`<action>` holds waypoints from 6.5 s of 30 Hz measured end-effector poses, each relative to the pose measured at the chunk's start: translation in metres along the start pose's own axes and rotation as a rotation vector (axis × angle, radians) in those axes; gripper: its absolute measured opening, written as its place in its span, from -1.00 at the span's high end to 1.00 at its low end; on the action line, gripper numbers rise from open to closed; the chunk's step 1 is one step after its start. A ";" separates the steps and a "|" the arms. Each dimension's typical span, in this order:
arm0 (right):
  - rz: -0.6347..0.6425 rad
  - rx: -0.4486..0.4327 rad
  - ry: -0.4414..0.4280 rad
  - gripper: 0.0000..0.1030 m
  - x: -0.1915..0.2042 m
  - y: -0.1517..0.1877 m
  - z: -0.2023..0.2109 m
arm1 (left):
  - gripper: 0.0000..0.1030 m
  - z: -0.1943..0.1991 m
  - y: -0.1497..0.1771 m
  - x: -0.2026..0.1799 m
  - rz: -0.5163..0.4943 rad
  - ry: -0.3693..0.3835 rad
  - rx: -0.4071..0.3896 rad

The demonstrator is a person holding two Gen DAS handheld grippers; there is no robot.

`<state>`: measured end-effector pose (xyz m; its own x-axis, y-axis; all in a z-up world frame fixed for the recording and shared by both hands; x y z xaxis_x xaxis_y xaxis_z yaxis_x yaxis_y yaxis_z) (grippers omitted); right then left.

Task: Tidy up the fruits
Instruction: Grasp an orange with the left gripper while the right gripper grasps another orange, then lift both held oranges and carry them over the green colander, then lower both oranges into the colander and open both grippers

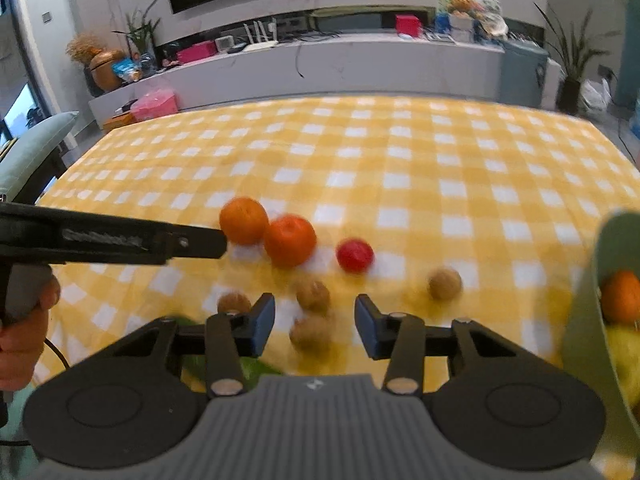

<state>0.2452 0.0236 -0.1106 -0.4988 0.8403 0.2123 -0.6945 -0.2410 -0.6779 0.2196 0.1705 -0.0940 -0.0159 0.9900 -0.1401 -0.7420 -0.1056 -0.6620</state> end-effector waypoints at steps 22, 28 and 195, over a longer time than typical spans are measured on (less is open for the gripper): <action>0.288 0.032 0.034 0.28 0.032 -0.017 -0.072 | -0.01 -0.047 -0.005 0.009 -0.096 -0.006 -0.008; 0.300 0.031 0.050 0.29 0.036 -0.019 -0.073 | 0.06 -0.051 -0.008 0.014 -0.085 0.010 -0.033; -0.016 -0.188 0.506 -0.51 -0.237 0.027 0.136 | -0.22 -0.040 -0.039 -0.316 -0.603 0.124 0.055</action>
<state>0.2743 -0.2474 -0.0835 -0.1446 0.9834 -0.1099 -0.5719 -0.1737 -0.8017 0.2804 -0.1423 -0.0538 0.4931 0.8551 0.1603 -0.6292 0.4778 -0.6130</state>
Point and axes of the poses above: each gripper's, at about its wrist camera, not at the fingertips, and z roughly against the way its jaws point, x to its left, y to its underside, the point moved 8 cm from there along -z, roughly the way its jaws point, and after that the axes turned 6 degrees about -z, right-handed, at the moved point
